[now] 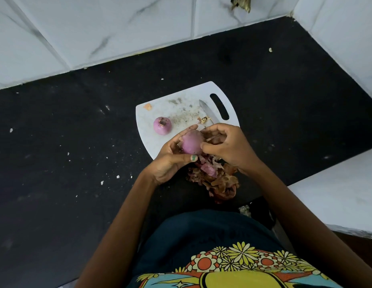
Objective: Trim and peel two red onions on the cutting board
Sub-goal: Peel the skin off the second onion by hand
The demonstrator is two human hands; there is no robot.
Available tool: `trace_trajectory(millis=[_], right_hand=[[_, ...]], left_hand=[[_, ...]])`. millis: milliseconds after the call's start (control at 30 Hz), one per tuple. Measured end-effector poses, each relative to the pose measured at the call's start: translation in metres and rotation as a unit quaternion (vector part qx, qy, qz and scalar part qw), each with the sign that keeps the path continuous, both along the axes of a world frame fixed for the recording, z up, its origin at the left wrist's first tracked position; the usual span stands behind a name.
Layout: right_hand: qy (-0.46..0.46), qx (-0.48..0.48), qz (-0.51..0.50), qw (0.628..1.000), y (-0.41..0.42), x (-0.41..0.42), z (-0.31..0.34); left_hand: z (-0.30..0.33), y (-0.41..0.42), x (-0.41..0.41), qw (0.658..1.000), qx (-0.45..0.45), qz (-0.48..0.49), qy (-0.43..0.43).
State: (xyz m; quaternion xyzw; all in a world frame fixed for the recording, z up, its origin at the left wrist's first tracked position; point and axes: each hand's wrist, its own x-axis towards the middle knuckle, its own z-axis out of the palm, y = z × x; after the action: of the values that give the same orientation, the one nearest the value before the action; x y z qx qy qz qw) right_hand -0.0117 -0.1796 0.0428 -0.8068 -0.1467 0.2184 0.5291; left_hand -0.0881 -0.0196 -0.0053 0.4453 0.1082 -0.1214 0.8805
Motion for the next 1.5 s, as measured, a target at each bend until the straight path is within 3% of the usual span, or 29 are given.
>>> trace_trajectory(millis=[400,633,767,967,1167,1333,1500], right_hand=[[0.019,-0.007,-0.023,1.000,0.004,-0.003,-0.004],[0.010,0.027,-0.038,0.999,-0.004,0.001,-0.005],[0.030,0.044,-0.056,0.997,-0.005,0.003,-0.008],[-0.067,-0.011,-0.036,0.997,-0.001,0.001,-0.010],[-0.072,-0.023,-0.035,0.997,-0.002,0.003,-0.013],[0.012,0.010,-0.011,1.000,-0.004,0.001,-0.010],[-0.031,-0.020,-0.009,0.999,-0.002,0.003,-0.003]], left_hand=[[0.003,-0.005,0.004,0.997,0.063,0.032,-0.019],[0.003,-0.005,0.003,0.999,0.026,0.020,-0.012],[0.004,-0.006,0.007,0.992,0.121,0.041,-0.023],[0.007,-0.004,0.009,0.964,0.256,0.039,-0.061],[0.006,-0.004,0.010,0.957,0.280,0.034,-0.068],[0.007,-0.006,0.011,0.952,0.294,0.028,-0.076],[0.007,-0.006,0.011,0.950,0.301,0.021,-0.080]])
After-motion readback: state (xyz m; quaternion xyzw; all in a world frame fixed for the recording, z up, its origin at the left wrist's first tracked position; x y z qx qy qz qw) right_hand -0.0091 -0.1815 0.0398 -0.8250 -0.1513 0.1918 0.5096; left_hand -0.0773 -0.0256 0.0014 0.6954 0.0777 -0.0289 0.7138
